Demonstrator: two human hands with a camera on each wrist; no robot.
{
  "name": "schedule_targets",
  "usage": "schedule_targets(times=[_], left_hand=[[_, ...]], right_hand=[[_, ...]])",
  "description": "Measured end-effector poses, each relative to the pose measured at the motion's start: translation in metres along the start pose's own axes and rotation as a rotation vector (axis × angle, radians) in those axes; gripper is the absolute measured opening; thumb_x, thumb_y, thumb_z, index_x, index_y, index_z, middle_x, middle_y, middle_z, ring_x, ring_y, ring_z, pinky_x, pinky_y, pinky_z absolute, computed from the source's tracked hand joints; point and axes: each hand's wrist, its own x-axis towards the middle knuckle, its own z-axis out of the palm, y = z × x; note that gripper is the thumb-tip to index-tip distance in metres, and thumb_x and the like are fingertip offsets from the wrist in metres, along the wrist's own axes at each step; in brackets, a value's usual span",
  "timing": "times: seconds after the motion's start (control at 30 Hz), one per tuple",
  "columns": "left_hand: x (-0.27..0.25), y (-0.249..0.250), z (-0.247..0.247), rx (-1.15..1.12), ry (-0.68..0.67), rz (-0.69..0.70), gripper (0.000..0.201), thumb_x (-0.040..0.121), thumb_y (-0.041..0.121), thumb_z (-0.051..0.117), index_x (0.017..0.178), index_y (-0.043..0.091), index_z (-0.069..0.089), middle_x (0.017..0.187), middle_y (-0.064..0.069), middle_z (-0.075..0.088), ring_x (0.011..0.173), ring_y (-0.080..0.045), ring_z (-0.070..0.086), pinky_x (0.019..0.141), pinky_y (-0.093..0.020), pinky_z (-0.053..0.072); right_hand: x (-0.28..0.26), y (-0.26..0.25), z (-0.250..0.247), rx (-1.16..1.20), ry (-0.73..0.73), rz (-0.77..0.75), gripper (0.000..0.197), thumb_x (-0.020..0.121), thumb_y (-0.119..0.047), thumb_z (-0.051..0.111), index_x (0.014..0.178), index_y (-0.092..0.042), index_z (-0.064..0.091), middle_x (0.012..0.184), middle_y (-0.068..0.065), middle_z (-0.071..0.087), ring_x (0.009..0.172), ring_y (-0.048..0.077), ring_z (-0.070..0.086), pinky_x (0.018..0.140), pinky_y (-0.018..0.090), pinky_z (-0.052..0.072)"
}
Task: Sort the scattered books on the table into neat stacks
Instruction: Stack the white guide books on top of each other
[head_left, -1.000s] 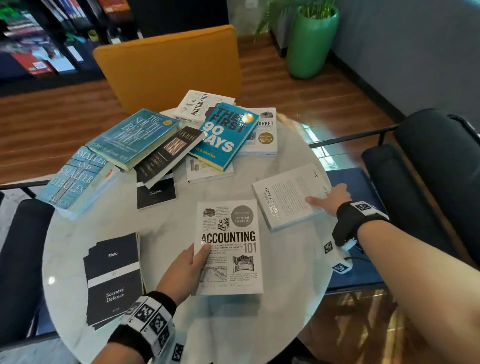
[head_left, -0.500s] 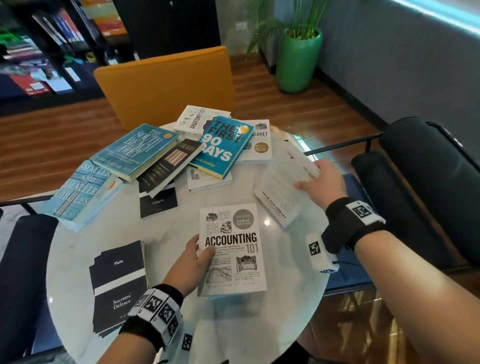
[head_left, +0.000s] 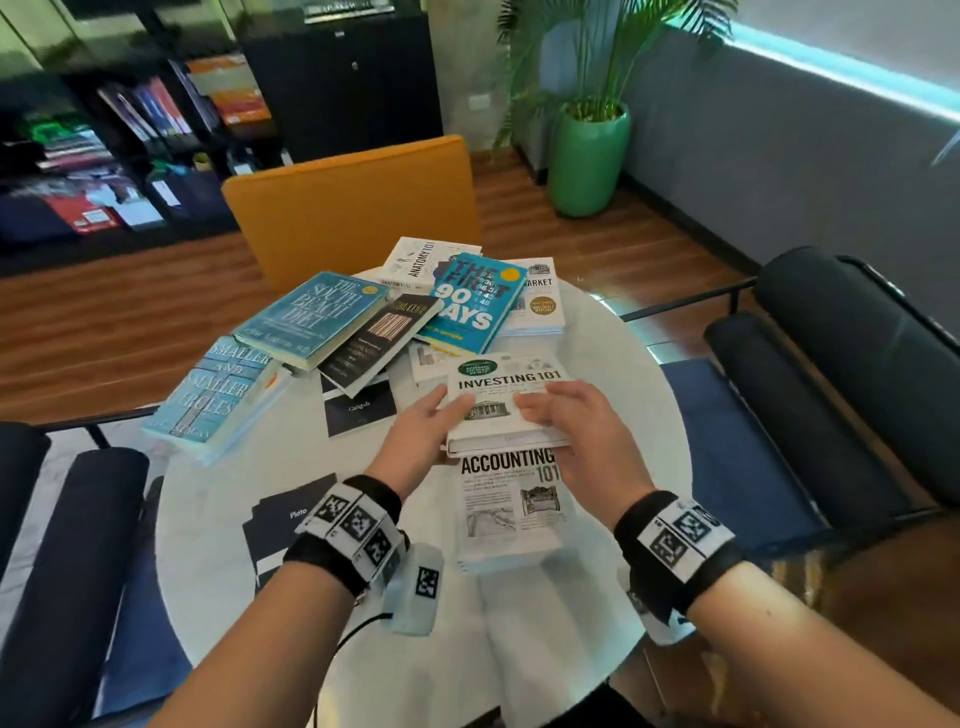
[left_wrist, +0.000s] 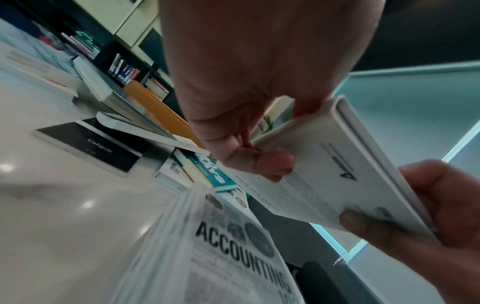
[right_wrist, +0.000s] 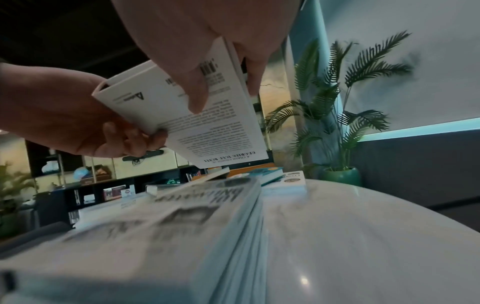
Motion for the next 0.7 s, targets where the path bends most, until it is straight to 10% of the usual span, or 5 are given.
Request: schedule_targets(times=[0.1, 0.27, 0.4, 0.6, 0.7], left_hand=[[-0.007, -0.026, -0.005, 0.076, -0.084, -0.007, 0.042, 0.098, 0.03, 0.051, 0.138, 0.017, 0.047, 0.115, -0.003, 0.069, 0.09, -0.015, 0.064, 0.073, -0.031, 0.054], [-0.023, -0.06, -0.007, 0.275, -0.149, 0.107, 0.035, 0.102, 0.023, 0.045, 0.131, 0.037, 0.033, 0.11, 0.008, 0.062, 0.072, 0.007, 0.062, 0.053, -0.015, 0.047], [-0.02, -0.076, -0.007, 0.538, -0.09, 0.132, 0.05, 0.098, 0.036, 0.045, 0.144, 0.039, 0.025, 0.107, -0.003, 0.043, 0.089, -0.015, 0.052, 0.09, -0.046, 0.052], [-0.028, -0.083, -0.008, 0.543, -0.071, 0.176, 0.053, 0.092, 0.044, 0.056, 0.139, 0.039, 0.034, 0.114, -0.002, 0.042, 0.104, -0.016, 0.052, 0.095, -0.033, 0.047], [-0.035, -0.094, -0.009, 0.659, -0.095, 0.217, 0.098, 0.073, 0.055, 0.074, 0.151, 0.033, 0.018, 0.132, -0.003, 0.039, 0.12, -0.018, 0.044, 0.104, -0.03, 0.039]], right_hand=[[-0.02, 0.004, 0.008, -0.067, -0.062, -0.108, 0.039, 0.073, 0.002, 0.049, 0.103, -0.018, 0.065, 0.12, -0.001, 0.067, 0.117, 0.031, 0.054, 0.09, 0.04, 0.053], [-0.063, 0.021, 0.021, -0.127, -0.29, -0.063, 0.053, 0.072, 0.008, 0.063, 0.116, -0.024, 0.064, 0.138, -0.008, 0.054, 0.135, 0.016, 0.039, 0.107, 0.027, 0.039], [-0.079, 0.02, 0.026, -0.103, -0.337, 0.001, 0.049, 0.081, -0.001, 0.066, 0.124, -0.024, 0.061, 0.146, -0.009, 0.044, 0.141, 0.007, 0.028, 0.112, 0.013, 0.021], [-0.096, 0.014, 0.023, -0.088, -0.339, 0.041, 0.045, 0.089, -0.011, 0.061, 0.132, -0.024, 0.057, 0.151, -0.01, 0.036, 0.144, 0.004, 0.022, 0.112, 0.02, 0.027], [-0.098, 0.013, 0.023, -0.163, -0.373, 0.014, 0.054, 0.087, -0.02, 0.065, 0.138, -0.023, 0.05, 0.151, -0.008, 0.036, 0.144, 0.009, 0.024, 0.118, 0.029, 0.015]])
